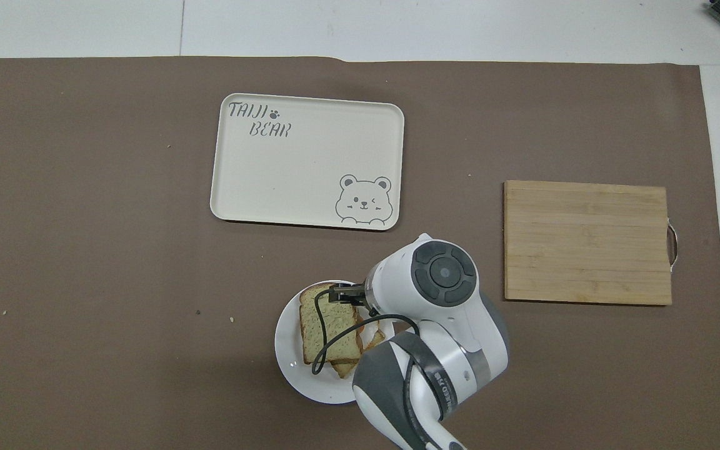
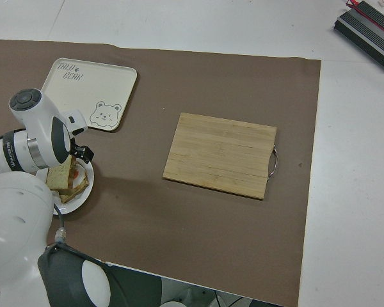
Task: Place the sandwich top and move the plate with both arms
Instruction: 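Open the right gripper and withdraw it past the cutting board, then reach the left gripper to the rim of the white plate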
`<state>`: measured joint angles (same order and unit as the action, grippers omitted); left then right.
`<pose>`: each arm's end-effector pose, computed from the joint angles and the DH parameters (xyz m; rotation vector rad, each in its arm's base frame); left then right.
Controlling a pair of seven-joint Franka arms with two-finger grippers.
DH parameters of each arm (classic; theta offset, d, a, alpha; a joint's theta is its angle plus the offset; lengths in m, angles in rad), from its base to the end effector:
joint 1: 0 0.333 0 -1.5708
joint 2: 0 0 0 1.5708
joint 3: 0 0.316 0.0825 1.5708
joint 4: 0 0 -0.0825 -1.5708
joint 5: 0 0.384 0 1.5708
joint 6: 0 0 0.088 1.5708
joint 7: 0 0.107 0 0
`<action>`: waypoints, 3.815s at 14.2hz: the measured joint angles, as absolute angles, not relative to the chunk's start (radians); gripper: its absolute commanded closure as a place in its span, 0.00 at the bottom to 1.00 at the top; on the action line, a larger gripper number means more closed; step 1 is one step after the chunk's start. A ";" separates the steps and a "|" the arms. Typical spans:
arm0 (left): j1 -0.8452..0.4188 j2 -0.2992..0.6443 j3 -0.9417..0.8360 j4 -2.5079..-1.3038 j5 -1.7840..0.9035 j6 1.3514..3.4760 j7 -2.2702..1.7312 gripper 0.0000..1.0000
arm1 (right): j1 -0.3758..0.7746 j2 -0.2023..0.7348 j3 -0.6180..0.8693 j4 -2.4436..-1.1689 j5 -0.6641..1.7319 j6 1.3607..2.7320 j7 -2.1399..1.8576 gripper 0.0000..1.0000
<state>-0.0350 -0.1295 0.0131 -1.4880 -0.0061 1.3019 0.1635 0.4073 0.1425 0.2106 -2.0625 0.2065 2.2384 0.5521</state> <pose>0.4807 -0.0107 0.7068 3.1151 -0.2921 -0.0875 0.4678 0.3370 0.3715 -2.9570 0.0919 0.1160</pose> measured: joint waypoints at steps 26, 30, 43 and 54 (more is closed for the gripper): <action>-0.035 -0.130 0.013 -1.488 -0.006 1.302 0.164 0.00 | 0.098 -0.101 0.097 -1.732 -0.023 1.733 0.546 0.00; -0.035 -0.130 0.013 -1.488 -0.006 1.302 0.164 0.00 | 0.097 -0.115 0.028 -1.711 -0.023 1.686 0.455 0.00; -0.036 -0.130 -0.001 -1.488 -0.016 1.302 0.163 0.00 | 0.089 -0.124 -0.117 -1.692 -0.023 1.631 0.071 0.00; -0.137 -0.189 -0.015 -1.916 -0.330 1.649 0.160 0.00 | 0.098 -0.124 -0.107 -1.669 -0.023 1.570 0.069 0.00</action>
<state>-0.1374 -0.1890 -0.0149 -1.9164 -0.3304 1.6489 0.1601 0.0982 -0.1236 -0.1068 -1.6690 -0.0231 1.5696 0.0689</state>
